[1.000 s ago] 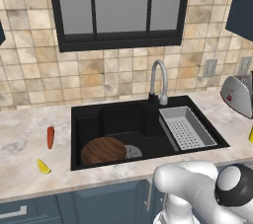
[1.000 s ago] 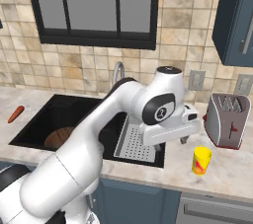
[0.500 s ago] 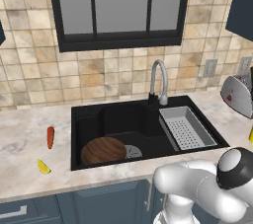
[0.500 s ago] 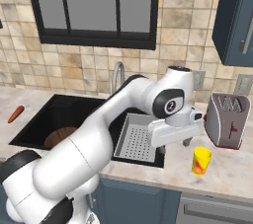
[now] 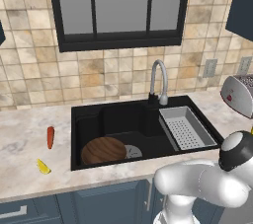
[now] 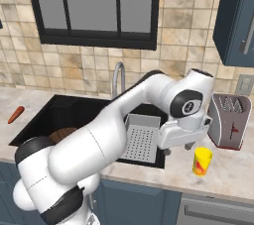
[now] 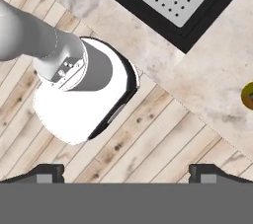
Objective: Remove the carrot and lemon wedge from the sink. Then move the bowl and cup from the counter to the sink for washing.
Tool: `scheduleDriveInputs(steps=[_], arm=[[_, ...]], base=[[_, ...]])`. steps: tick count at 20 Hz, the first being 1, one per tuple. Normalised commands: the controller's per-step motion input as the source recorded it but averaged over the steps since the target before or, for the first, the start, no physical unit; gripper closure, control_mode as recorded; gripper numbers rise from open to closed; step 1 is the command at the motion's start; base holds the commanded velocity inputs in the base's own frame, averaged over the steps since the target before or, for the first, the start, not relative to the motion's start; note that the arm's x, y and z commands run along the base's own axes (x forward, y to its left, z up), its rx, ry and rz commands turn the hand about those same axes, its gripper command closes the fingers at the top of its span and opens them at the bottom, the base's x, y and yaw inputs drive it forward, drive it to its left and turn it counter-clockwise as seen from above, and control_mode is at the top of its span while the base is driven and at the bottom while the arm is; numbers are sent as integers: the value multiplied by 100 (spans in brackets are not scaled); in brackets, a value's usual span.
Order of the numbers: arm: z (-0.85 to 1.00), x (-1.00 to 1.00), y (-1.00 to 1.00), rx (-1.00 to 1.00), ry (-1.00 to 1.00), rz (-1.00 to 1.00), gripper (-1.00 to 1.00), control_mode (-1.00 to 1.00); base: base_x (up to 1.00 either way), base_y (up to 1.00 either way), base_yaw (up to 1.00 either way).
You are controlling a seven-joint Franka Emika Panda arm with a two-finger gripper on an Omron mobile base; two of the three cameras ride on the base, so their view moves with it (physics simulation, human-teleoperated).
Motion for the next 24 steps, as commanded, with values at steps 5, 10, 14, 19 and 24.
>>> scheduleDriveInputs(steps=[5,10,14,19,24], arm=[[-3,0,0,6,0,5,-100,-100],[-2,0,0,0,-4,1,-100,-100],[-3,-8,1,0,-8,0,-100,-100],[-3,-12,6,-4,-12,0,-100,-100],[-7,-4,14,-9,-4,-1,-100,-100]], base=[[0,0,0],[0,0,0],[0,0,0],[0,0,0],[0,0,0]])
